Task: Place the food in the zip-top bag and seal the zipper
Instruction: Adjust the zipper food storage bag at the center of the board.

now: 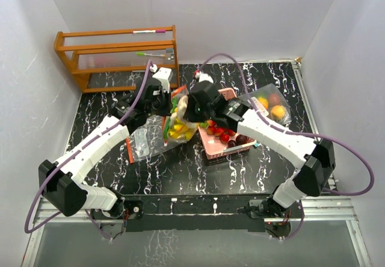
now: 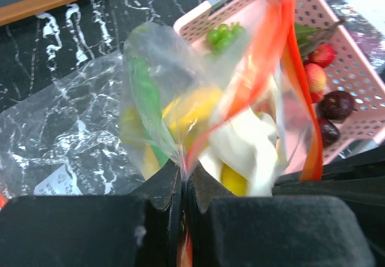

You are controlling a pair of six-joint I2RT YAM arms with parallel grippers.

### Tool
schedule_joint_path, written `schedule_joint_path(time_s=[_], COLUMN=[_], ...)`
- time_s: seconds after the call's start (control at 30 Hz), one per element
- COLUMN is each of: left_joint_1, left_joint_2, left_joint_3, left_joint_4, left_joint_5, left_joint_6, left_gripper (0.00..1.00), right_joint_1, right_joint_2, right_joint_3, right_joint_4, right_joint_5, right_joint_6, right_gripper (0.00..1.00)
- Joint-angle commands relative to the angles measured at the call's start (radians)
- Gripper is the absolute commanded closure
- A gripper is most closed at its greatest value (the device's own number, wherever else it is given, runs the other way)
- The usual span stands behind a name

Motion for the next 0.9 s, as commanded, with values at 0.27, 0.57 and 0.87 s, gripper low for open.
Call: schedule_joint_path(time_s=[0.27,0.57,0.87], left_joint_1=[-0.005,-0.005,-0.005], left_joint_2=[-0.048,-0.101,-0.061], left_joint_3=[0.031,0.222,0.184], left_joint_4=[-0.058,-0.176,-0.178], left_joint_5=[0.17,0.006,0.054], left_joint_6=[-0.037,-0.003,-0.017], left_gripper=[1.0,1.0,1.0], right_joint_1=[-0.059,-0.076,-0.076], right_joint_2=[-0.02,-0.04,-0.027], right_joint_3=[-0.013,0.059,0.073], right_joint_4=[0.188,0.116,0.142], right_joint_5=[-0.122,-0.142,-0.232], right_joint_6=[-0.038,-0.049,-0.031], right_gripper=[0.92,0.92,0.92])
